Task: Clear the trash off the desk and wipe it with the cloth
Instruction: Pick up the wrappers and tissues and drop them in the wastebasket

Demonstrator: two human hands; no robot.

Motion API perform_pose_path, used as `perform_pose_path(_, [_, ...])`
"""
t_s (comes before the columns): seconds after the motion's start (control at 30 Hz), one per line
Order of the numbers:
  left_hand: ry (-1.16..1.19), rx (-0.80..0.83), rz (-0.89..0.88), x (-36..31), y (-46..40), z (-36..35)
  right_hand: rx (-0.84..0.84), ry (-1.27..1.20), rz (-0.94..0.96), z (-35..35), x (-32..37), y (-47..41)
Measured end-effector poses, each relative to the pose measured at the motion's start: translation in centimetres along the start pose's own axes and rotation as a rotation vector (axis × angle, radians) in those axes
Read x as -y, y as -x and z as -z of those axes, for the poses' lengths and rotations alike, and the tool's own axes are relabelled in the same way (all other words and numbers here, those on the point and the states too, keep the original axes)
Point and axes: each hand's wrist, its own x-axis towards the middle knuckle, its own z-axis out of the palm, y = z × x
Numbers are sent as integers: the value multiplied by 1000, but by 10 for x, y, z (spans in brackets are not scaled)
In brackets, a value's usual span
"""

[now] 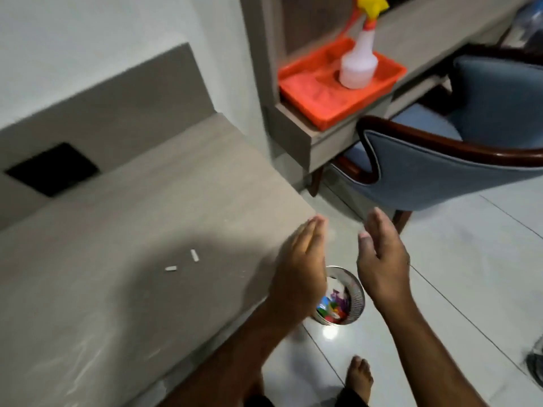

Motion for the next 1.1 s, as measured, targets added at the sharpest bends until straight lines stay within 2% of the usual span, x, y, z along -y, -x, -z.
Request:
perform_pose_path(0.1, [-195, -70, 113, 67, 15, 75, 54, 54, 215, -65, 68, 18])
perform_pose_path(0.2, [-359, -45, 220, 138, 42, 136, 269, 180, 349, -132, 106, 47])
perform_pose_path(0.3, [-424, 31, 133, 187, 63, 172, 430, 436, 455, -180, 116, 74])
perform_pose_path(0.37, [-414, 123, 53, 206, 70, 180, 421, 573, 474, -200, 112, 87])
perform_pose_path(0.53, [-381, 264, 62, 211, 69, 172, 388, 770, 409, -217, 98, 103])
perform_pose_path(0.7, [-377, 225, 171, 193, 67, 165, 468, 825, 375, -217, 101, 99])
perform_pose_path(0.8, [-374, 180, 316, 167, 64, 157, 548, 865, 309, -205, 108, 93])
perform_pose_path(0.87, [-334, 80, 342, 139, 61, 141, 487, 769, 265, -177, 101, 84])
perform_pose_path(0.97, [-299, -98, 174, 86, 62, 93, 187, 547, 210, -107, 65, 71])
perform_pose_path(1.03, [-248, -94, 18, 48, 71, 38, -58, 370, 114, -54, 21, 67])
perform_pose_path(1.1, [-167, -16, -82, 20, 80, -23, -185, 255, -18, -14, -31, 62])
